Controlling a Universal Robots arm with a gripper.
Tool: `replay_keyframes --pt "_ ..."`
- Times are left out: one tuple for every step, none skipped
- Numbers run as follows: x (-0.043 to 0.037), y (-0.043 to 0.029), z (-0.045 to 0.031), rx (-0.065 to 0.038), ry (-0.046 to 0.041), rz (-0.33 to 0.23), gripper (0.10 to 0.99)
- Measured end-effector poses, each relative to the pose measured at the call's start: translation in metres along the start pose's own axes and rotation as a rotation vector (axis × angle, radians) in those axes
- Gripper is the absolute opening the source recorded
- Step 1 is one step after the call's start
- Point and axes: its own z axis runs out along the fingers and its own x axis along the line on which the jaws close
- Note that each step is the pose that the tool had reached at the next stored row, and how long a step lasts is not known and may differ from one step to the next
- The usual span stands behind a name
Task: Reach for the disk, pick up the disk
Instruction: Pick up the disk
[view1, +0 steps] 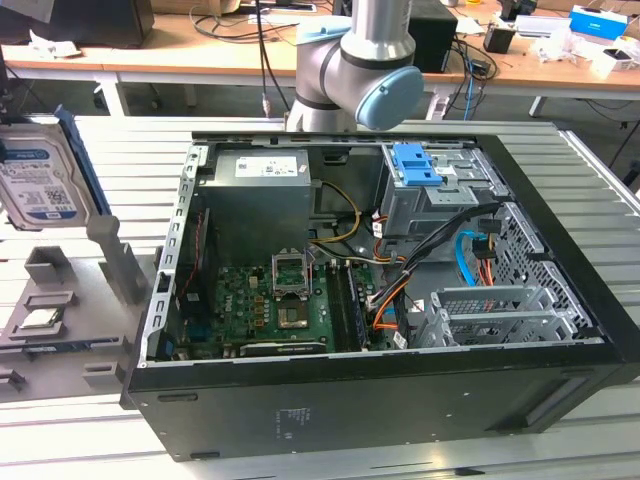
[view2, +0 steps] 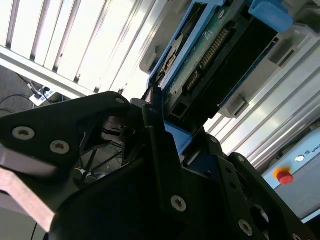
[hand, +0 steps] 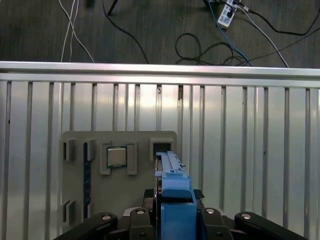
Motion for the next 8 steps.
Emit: replay_keyframes --pt "-0.0001 0.0 -0.0018 0.0 0.0 0.0 0.365" --pt "-0.0002 -0.0001 -0.0042 0.0 0.0001 0.0 0.365" --pt "-0.0003 -0.0002 -0.0073 0.0 0.0001 0.0 0.365" --pt "-0.0004 -0.0002 -0.0087 0.0 0.0002 0.0 0.365" --pt "-0.0004 -0.0002 -0.0101 0.0 0.0002 0.0 0.365" --pt "-0.0005 -0.0003 -0.0118 0.0 0.0002 0.0 0.365" --pt "-0.0005 -0.0003 -0.0132 0.0 0.0002 0.0 0.365" --pt "-0.0006 -0.0003 -0.0147 0.0 0.0002 0.0 0.365"
